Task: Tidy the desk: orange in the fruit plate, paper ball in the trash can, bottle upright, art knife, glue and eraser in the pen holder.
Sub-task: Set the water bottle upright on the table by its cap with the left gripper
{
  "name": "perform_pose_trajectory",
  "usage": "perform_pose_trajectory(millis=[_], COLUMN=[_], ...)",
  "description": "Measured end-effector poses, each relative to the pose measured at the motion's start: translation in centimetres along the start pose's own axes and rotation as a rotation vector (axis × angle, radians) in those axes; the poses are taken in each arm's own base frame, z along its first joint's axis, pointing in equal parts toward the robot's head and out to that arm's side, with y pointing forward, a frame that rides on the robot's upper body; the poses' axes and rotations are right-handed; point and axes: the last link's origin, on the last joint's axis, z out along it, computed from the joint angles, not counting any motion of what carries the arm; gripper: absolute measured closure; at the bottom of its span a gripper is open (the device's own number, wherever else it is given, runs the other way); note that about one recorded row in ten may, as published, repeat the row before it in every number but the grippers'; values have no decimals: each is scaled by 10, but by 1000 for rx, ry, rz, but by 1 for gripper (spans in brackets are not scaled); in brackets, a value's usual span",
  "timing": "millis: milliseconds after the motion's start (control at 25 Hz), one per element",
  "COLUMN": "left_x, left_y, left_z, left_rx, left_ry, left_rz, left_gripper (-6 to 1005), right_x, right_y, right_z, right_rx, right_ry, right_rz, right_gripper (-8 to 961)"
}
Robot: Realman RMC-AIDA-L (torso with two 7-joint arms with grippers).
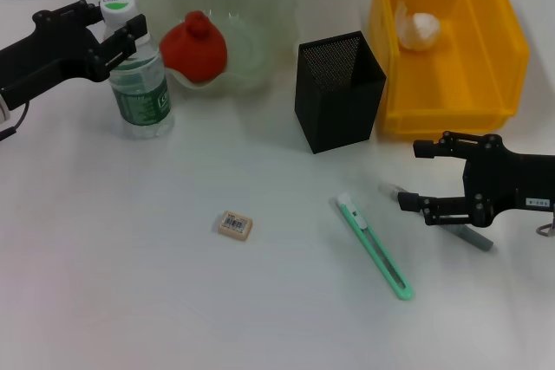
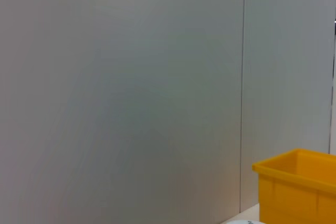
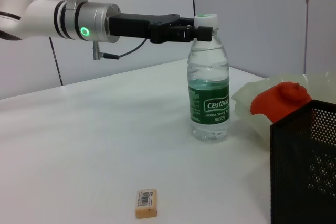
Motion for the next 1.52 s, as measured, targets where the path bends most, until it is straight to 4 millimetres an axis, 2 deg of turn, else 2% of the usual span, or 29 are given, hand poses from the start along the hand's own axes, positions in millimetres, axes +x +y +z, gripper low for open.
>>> perform_pose_trajectory(millis=[1520], left_x=[-2], left_y=[1], left_z=[-2], left_rx=[8], left_ry=[10], left_rz=[-17], left_gripper=[536], right_x=[0], right_y=[0], right_z=[-1], right_rx=[1], right_ry=[1], right_rz=[-2], right_gripper=[138])
